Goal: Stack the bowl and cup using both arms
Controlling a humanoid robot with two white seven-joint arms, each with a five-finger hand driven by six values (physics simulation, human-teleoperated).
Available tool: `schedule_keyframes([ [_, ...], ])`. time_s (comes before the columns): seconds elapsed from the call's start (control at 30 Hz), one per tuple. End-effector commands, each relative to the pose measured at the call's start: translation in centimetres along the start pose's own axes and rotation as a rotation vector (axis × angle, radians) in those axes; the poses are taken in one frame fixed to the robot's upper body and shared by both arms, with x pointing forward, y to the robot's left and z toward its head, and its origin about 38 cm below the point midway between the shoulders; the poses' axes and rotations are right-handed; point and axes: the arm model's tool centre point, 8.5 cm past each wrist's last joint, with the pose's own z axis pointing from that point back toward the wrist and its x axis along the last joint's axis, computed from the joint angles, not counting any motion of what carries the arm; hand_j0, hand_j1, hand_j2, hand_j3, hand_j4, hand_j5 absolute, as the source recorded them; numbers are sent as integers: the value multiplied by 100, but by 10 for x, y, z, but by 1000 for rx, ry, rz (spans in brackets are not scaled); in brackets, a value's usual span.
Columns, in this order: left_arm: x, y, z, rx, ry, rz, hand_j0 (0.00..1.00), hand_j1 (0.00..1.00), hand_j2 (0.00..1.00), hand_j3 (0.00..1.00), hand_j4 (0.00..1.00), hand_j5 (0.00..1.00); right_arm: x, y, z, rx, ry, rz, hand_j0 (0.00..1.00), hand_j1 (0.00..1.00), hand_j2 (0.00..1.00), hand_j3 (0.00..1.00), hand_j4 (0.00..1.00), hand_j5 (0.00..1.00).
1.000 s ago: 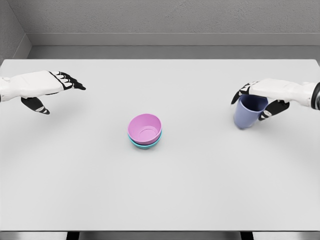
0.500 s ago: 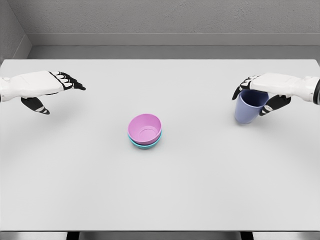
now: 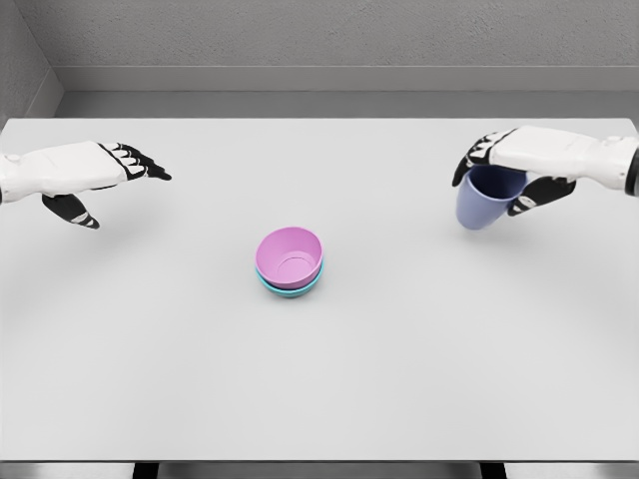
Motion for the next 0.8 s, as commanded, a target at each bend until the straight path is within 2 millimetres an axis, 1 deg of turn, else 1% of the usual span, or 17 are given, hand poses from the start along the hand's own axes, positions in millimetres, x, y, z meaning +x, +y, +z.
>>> schedule_keyframes([
  [0.0,0,1,1,4,1,4,100,100,100,100,100,100,10,-4,-2,-7,-27,16,66,66,66,66,66,66],
  [0.1,0,1,1,4,1,4,100,100,100,100,100,100,18,-8,-5,-15,-48,30,66,66,66,66,66,66],
  [0.13,0,1,1,4,1,4,100,100,100,100,100,100,24,-11,-13,-27,-75,31,66,66,66,66,66,66],
  [0.17,0,1,1,4,1,4,100,100,100,100,100,100,25,-11,-14,-28,-79,32,66,66,66,66,66,66],
  [0.23,0,1,1,4,1,4,100,100,100,100,100,100,32,-17,-15,-39,-92,50,66,66,66,66,66,66],
  [0.3,-1,0,1,2,2,4,100,100,100,100,100,100,34,-19,-16,-42,-99,55,66,66,66,66,66,66],
  [0.33,-1,1,2,4,4,3,100,100,100,100,100,100,39,-20,-21,-50,-118,55,66,66,66,66,66,66],
  [0.53,-1,1,2,4,4,3,100,100,100,100,100,100,58,-28,-32,-74,-176,80,66,66,66,66,66,66],
  [0.57,-1,1,2,5,4,5,100,100,100,100,100,100,65,-30,-35,-82,-197,85,66,66,66,66,66,66],
  [0.7,-1,1,2,4,4,3,100,100,100,100,100,100,78,-33,-40,-94,-234,100,66,66,66,66,66,66],
  [0.77,-1,1,2,4,4,3,100,100,100,100,100,100,84,-34,-46,-101,-258,101,66,66,66,66,66,66],
])
